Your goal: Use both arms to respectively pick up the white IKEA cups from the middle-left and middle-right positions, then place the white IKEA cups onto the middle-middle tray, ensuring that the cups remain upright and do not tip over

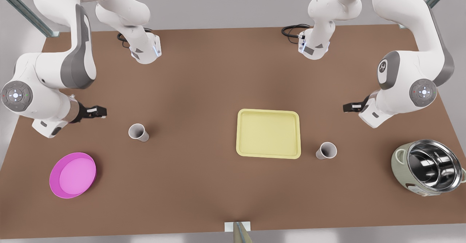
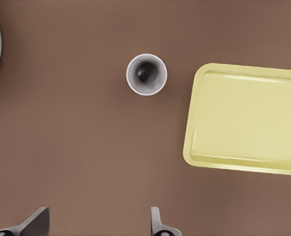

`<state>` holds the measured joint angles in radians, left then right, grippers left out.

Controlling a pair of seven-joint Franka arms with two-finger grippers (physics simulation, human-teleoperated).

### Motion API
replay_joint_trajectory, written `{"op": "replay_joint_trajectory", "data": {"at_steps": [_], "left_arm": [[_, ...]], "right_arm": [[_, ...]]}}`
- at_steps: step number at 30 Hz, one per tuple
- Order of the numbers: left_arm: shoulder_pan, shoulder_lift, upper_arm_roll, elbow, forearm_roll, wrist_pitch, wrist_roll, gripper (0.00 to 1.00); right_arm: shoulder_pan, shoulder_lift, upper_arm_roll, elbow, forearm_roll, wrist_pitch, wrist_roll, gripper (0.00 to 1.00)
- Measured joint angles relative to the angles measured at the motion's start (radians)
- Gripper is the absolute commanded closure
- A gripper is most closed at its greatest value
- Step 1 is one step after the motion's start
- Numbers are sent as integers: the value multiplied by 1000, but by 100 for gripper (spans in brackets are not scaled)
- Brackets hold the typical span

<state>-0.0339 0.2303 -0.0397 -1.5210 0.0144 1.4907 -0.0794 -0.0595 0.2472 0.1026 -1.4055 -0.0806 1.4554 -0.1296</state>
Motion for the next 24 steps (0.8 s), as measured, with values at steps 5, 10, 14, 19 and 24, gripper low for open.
{"op": "replay_joint_trajectory", "data": {"at_steps": [5, 10, 14, 19, 24], "left_arm": [[-5, 166, 0, -5, -2, 126, -7, 0], [36, 336, 4, 4, 2, 349, -12, 0], [39, 369, 5, 4, 4, 471, -16, 0], [39, 405, 4, -15, 3, 573, -18, 0], [37, 416, 3, -60, 2, 604, -20, 0]], "right_arm": [[19, 97, 4, -39, 0, 74, 0, 0], [17, 55, 1, -311, -1, 270, 5, 0], [2, 58, 0, -398, 6, 410, 8, 0], [1, 71, 0, -433, 9, 513, 11, 0], [-6, 88, 0, -453, 10, 576, 14, 0]]}}
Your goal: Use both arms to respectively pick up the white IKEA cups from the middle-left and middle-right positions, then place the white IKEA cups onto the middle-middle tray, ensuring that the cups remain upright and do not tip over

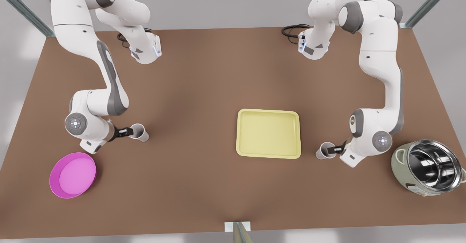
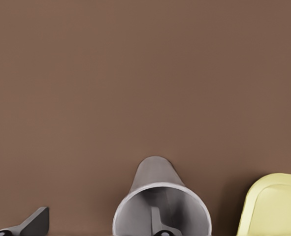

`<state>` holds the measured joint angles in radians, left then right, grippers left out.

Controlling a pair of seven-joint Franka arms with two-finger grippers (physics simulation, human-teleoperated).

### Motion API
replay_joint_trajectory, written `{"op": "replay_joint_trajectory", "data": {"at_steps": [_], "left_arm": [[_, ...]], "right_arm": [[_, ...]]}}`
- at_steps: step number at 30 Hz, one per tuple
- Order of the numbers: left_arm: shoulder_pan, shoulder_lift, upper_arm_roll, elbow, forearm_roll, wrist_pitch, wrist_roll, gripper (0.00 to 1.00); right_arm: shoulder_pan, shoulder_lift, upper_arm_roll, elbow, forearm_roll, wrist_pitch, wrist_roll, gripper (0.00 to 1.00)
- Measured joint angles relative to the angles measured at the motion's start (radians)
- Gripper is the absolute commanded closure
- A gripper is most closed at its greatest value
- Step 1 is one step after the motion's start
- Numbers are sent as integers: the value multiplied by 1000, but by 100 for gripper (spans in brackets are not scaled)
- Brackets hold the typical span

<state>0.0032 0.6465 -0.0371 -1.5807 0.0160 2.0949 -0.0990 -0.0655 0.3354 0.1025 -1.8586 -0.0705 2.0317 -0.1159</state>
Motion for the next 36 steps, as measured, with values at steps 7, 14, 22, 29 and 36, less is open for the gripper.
{"op": "replay_joint_trajectory", "data": {"at_steps": [7, 14, 22, 29, 36], "left_arm": [[-10, 38, -28, -4, -14, 34, -5, 38], [-10, 41, -52, 1, -3, 70, -22, 79], [-31, 5, -116, 12, -6, 59, -78, 79], [-51, -53, -336, -126, -5, 56, -232, 78], [-18, -52, -373, -192, 20, 159, -348, 73]], "right_arm": [[-9, -5, 0, -90, 0, 92, 3, 0], [-26, 12, 0, -148, -1, 175, 5, 0], [-26, 10, 6, -202, 19, 242, 6, 0], [-24, 53, 6, -207, 31, 283, 7, 0], [-25, 70, 7, -202, 35, 313, 3, 49]]}}
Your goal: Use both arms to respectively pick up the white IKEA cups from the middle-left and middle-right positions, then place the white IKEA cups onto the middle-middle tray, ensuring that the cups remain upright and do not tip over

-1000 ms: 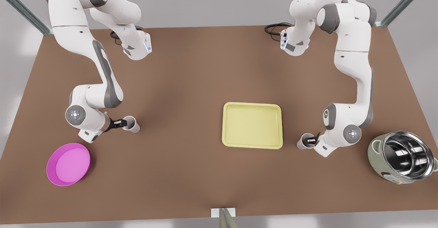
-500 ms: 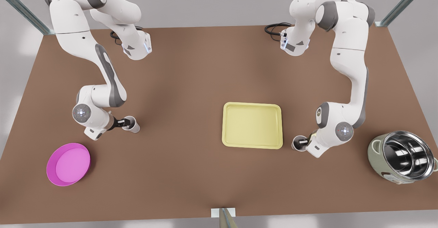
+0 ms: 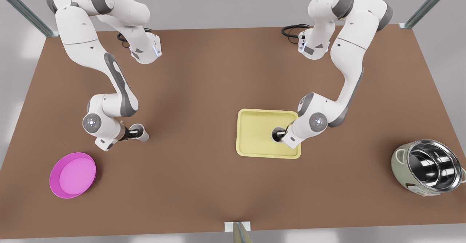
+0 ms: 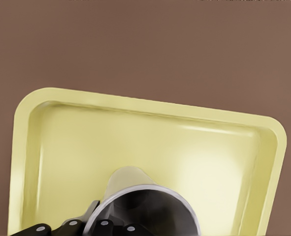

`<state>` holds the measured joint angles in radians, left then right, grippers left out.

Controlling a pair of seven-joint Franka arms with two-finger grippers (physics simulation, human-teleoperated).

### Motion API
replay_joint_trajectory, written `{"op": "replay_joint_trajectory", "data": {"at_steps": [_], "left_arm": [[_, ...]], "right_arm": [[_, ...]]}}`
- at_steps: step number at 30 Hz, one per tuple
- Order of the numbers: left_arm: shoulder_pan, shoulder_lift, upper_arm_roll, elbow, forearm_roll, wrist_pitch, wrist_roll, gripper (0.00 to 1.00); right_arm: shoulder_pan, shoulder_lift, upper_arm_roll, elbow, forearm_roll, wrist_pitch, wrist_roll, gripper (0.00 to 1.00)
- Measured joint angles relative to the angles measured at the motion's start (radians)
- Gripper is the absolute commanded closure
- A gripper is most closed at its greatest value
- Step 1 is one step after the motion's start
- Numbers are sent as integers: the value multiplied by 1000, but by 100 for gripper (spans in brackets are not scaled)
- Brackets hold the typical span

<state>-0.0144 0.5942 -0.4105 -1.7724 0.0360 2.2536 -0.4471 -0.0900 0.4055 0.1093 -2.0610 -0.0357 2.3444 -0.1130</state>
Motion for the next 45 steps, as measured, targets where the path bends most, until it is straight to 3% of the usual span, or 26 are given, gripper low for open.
{"op": "replay_joint_trajectory", "data": {"at_steps": [3, 4, 7, 8, 10, 17, 21, 25, 26, 28, 30, 37, 45], "left_arm": [[5, 22, 0, -2, 20, 29, -36, 70], [6, 27, 0, -3, 24, 37, -47, 67], [7, 30, 0, -3, 18, 56, -64, 18], [7, 28, 0, -3, 11, 61, -64, 16], [7, 21, -4, -3, 4, 67, -69, 1], [46, -11, -53, -3, 37, 19, -114, 0], [83, -59, -103, 14, 53, -63, -149, 0], [162, -92, -106, 418, 73, -390, -160, 0], [168, -112, -89, 476, 87, -465, -151, 0], [30, -283, 169, 409, 65, -573, -106, 0], [-16, -344, 249, 389, 46, -663, -63, 0], [-19, -333, 270, 392, -21, -852, 54, 0], [-8, -340, 270, 393, -36, -923, 143, 0]], "right_arm": [[4, 2, 1, 5, -1, 4, -2, 60], [5, 2, 3, 7, -1, 4, -2, 69], [6, 0, 6, 14, 1, 1, -6, 77], [6, -3, 8, 20, 2, -1, -7, 78], [9, -9, 14, 43, 3, -14, -10, 79], [40, -4, 124, 138, 13, -43, -14, 79], [125, 18, 143, 196, 28, -47, -14, 79], [198, 46, 146, 240, 40, -46, -15, 79], [215, 51, 146, 251, 46, -45, -15, 79], [260, 82, 146, 288, 66, -37, -15, 79], [311, 130, 145, 355, 80, -29, -14, 79], [511, 280, 145, 543, 128, 22, 64, 79], [664, 471, 135, 768, 280, 54, 182, 79]]}}
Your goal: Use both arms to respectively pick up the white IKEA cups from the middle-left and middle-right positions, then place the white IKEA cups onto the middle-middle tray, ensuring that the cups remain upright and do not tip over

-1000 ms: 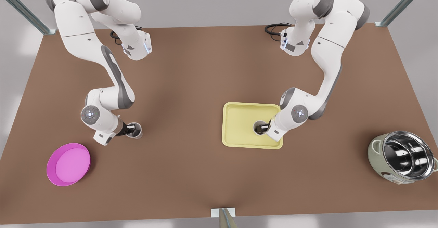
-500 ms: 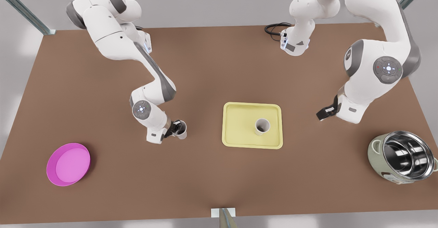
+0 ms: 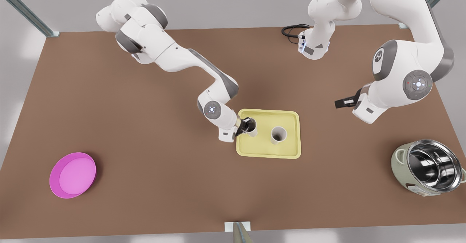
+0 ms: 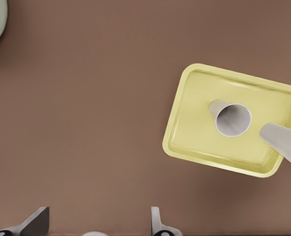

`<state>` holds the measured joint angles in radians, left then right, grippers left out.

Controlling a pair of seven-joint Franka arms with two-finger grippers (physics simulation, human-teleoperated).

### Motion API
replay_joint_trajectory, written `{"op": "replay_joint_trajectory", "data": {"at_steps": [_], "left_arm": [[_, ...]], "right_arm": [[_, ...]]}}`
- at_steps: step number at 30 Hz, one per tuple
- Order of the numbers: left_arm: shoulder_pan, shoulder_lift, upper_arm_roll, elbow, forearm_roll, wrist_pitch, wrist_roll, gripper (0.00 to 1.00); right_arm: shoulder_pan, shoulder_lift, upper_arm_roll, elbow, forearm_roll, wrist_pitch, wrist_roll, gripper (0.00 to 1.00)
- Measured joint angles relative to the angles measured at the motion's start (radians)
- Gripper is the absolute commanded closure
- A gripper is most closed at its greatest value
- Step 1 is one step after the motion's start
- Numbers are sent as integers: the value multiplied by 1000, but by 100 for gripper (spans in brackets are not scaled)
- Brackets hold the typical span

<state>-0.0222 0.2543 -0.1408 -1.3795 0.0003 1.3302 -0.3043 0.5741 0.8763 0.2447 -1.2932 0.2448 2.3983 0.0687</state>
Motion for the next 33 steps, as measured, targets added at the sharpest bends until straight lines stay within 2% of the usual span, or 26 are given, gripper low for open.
{"op": "replay_joint_trajectory", "data": {"at_steps": [13, 14, 15, 28, 31, 33], "left_arm": [[-4, 1, -1, 1, -3, -21, 81, 0], [-4, 0, -1, 1, -3, -22, 86, 0], [-4, 0, -1, 1, -3, -22, 90, 0], [-8, 3, -2, 2, -3, -24, 125, 0], [-8, 2, -2, 2, -3, -24, 130, 0], [-8, 2, -2, 2, -2, -24, 133, 0]], "right_arm": [[9, 59, -25, 32, 42, -48, 108, 78], [10, 64, -27, 34, 39, -50, 115, 36], [11, 65, -28, 35, 38, -52, 121, 0], [15, 30, -29, 39, 41, -74, 178, 0], [-12, -34, -28, 31, 47, -118, 185, 0], [-92, -92, -27, 28, 41, -193, 186, 0]]}}
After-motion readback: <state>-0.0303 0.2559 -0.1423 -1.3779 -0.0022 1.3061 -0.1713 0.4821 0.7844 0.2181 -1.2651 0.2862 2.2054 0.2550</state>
